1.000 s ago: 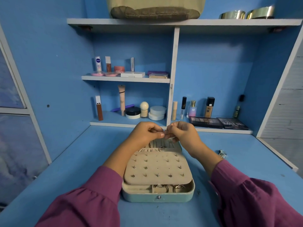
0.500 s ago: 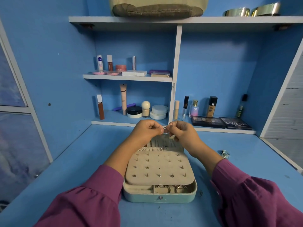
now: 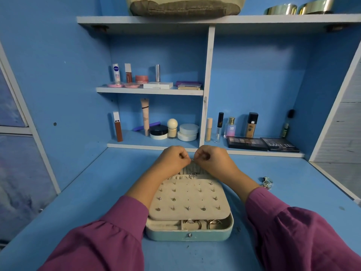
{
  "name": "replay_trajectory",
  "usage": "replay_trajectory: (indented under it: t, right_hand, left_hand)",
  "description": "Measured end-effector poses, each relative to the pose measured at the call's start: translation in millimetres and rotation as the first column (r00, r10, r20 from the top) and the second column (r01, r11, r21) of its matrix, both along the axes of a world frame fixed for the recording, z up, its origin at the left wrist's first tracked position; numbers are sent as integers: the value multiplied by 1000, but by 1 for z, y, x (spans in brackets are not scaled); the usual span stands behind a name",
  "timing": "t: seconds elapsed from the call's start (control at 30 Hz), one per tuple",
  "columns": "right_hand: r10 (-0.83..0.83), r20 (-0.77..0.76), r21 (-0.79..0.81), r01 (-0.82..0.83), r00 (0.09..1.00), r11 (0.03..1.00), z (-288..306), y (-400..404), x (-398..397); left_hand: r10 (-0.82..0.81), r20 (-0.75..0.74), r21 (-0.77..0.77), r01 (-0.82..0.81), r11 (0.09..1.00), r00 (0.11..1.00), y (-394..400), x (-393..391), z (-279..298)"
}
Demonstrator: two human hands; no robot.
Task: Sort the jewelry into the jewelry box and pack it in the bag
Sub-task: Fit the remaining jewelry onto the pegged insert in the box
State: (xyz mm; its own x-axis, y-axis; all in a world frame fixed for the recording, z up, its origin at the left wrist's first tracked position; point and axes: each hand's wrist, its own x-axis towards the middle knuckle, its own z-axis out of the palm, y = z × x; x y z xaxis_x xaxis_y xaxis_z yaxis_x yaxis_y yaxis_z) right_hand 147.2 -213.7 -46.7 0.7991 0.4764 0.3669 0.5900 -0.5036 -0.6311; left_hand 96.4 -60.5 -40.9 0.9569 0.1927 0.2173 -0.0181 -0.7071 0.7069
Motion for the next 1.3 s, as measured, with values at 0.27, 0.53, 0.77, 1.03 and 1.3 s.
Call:
replay_trajectory:
  t: [0.27,0.53,0.77,1.03,1.3]
  right_hand:
    - [-62,83,-267,82,995,960,2,11,10]
    - [-51,106,-389,88,993,917,6,13,11]
    - [-88,75,-402,111,993,909,12,12,4]
    - [-109,14,-341,107,994,934,13,2,-3]
    - [-54,-13,-280,48,998,959,8,-8,-7]
  left_hand:
    - [16,-9,84,-15,996,1000,2,2,-4]
    - [-8,-139,307,51,950,990,-2,-1,0]
    - [37,-188,392,41,919,982,-3,-2,0]
    - [27,-125,336,16,942,992,-2,-3,0]
    - [39,-131,260,-4,966,991,-2,-3,1]
